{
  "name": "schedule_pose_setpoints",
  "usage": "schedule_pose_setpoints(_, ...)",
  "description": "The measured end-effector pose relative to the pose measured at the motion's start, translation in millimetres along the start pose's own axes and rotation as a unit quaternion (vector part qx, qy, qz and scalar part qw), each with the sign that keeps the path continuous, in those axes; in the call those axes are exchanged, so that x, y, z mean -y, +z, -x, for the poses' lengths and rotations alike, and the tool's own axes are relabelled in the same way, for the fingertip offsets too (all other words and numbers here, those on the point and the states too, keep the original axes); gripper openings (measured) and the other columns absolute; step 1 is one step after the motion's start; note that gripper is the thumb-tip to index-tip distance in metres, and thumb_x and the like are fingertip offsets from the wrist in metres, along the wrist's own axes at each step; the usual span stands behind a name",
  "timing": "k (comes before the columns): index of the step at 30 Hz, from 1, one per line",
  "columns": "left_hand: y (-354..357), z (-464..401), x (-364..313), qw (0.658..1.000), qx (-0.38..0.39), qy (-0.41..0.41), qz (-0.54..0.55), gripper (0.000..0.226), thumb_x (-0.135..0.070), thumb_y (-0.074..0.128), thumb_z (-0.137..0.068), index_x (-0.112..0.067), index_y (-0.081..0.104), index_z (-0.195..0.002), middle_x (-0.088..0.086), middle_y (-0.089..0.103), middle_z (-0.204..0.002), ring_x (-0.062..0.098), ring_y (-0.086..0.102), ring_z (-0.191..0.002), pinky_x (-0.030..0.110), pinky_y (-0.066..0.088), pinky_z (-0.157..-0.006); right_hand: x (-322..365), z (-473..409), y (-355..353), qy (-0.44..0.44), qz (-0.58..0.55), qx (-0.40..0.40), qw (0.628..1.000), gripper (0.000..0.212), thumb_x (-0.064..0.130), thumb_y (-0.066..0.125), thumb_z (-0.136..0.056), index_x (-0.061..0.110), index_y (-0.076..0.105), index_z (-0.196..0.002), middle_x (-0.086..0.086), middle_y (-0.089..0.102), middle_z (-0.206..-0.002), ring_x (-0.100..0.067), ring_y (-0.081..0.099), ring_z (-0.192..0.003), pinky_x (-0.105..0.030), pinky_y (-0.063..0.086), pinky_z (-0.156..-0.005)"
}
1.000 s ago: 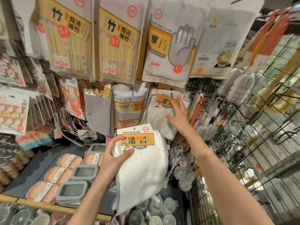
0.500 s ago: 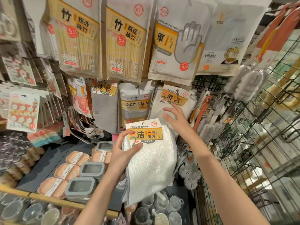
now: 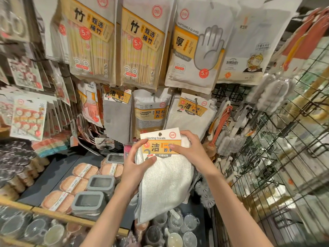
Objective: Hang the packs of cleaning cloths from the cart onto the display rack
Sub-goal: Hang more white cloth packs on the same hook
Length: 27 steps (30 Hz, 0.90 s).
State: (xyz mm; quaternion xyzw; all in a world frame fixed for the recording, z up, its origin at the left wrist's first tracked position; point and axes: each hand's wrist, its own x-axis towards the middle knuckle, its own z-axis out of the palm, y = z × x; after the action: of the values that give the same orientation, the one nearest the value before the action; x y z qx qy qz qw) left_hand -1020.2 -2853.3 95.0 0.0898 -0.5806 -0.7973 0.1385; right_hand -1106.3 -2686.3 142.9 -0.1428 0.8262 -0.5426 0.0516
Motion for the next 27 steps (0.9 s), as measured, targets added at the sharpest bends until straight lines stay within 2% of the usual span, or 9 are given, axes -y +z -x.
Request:
schedule_pose_setpoints(3,0,1,0,1.0,0.002,0.001,0.009,0.071,0.004,0.074,-0.076,-0.046,0.057,-0.123,0.0,0.063,-0.128,0.025,0.063,-0.113,0.052,0.047,-0.1,-1,2,1,-0.011,-0.012,-0.005,1.0,0.033,0.022,0.078,-0.075,0.026,0.059,-0.101,-0.006,0.046,-0.121,-0.012,0.051,-0.112,-0.009,0.044,-0.084)
schedule_pose_setpoints(6,0,2,1,1.0,0.007,0.007,-0.009,0.088,-0.016,0.086,-0.065,-0.06,0.044,-0.128,-0.004,0.057,-0.136,0.018,0.059,-0.119,0.048,0.046,-0.102,-4,1,-2,-0.016,-0.034,0.0,0.999,0.03,0.021,0.08,-0.072,0.033,0.057,-0.087,-0.014,0.054,-0.119,-0.022,0.058,-0.108,-0.031,0.053,-0.085)
schedule_pose_setpoints(8,-2,2,0,1.0,0.019,0.011,-0.018,0.083,-0.024,0.085,-0.061,-0.059,0.047,-0.127,-0.005,0.057,-0.136,0.018,0.057,-0.122,0.05,0.045,-0.102,-5,1,-5,-0.013,-0.037,-0.006,0.999,0.03,0.018,0.08,-0.072,0.031,0.056,-0.084,-0.014,0.058,-0.116,-0.025,0.06,-0.105,-0.04,0.053,-0.086)
schedule_pose_setpoints(12,-4,3,-1,0.998,0.038,0.022,-0.033,0.075,-0.04,0.083,-0.06,-0.054,0.051,-0.125,-0.008,0.052,-0.14,0.019,0.049,-0.13,0.053,0.041,-0.106,-1,1,-12,-0.009,-0.094,-0.009,0.996,0.029,0.003,0.074,-0.076,0.015,0.051,-0.091,-0.007,0.066,-0.104,-0.013,0.067,-0.085,-0.028,0.056,-0.071)
schedule_pose_setpoints(14,-4,5,-3,0.997,0.032,0.037,-0.051,0.073,-0.043,0.08,-0.062,-0.059,0.048,-0.125,-0.012,0.047,-0.143,0.016,0.044,-0.133,0.05,0.037,-0.11,0,1,-16,0.002,-0.122,-0.015,0.992,0.029,0.001,0.072,-0.078,0.012,0.05,-0.094,-0.004,0.065,-0.103,-0.013,0.068,-0.085,-0.026,0.057,-0.072)
schedule_pose_setpoints(18,-2,6,-7,0.991,0.036,0.083,-0.099,0.069,-0.023,0.072,-0.084,-0.062,0.035,-0.127,-0.037,0.036,-0.135,-0.005,0.032,-0.134,0.028,0.027,-0.109,1,-1,-23,0.01,-0.15,-0.023,0.988,0.027,-0.001,0.069,-0.08,0.013,0.048,-0.093,-0.004,0.064,-0.107,-0.023,0.067,-0.095,-0.03,0.057,-0.079)
schedule_pose_setpoints(21,-3,4,-7,0.988,0.045,0.09,-0.116,0.063,-0.019,0.068,-0.086,-0.055,0.04,-0.129,-0.037,0.039,-0.137,-0.017,0.034,-0.129,0.022,0.028,-0.107,2,-3,-26,0.005,-0.158,-0.023,0.987,0.027,-0.001,0.067,-0.081,0.013,0.048,-0.094,-0.003,0.065,-0.104,-0.019,0.067,-0.092,-0.027,0.057,-0.076)
schedule_pose_setpoints(23,-4,2,-5,0.988,0.046,0.09,-0.118,0.058,-0.017,0.068,-0.086,-0.051,0.046,-0.128,-0.036,0.043,-0.135,-0.018,0.036,-0.127,0.023,0.031,-0.108,1,-5,-28,0.004,-0.162,-0.025,0.986,0.027,-0.002,0.066,-0.082,0.013,0.047,-0.095,-0.005,0.065,-0.105,-0.018,0.067,-0.09,-0.028,0.057,-0.077)
schedule_pose_setpoints(27,-4,-6,-4,0.993,0.038,0.057,-0.094,0.045,-0.025,0.077,-0.08,-0.047,0.059,-0.114,-0.026,0.053,-0.13,0.004,0.048,-0.127,0.044,0.039,-0.109,3,-11,-32,-0.002,-0.157,-0.033,0.987,0.027,-0.001,0.066,-0.083,0.014,0.048,-0.096,-0.002,0.064,-0.106,-0.02,0.066,-0.095,-0.037,0.056,-0.084)
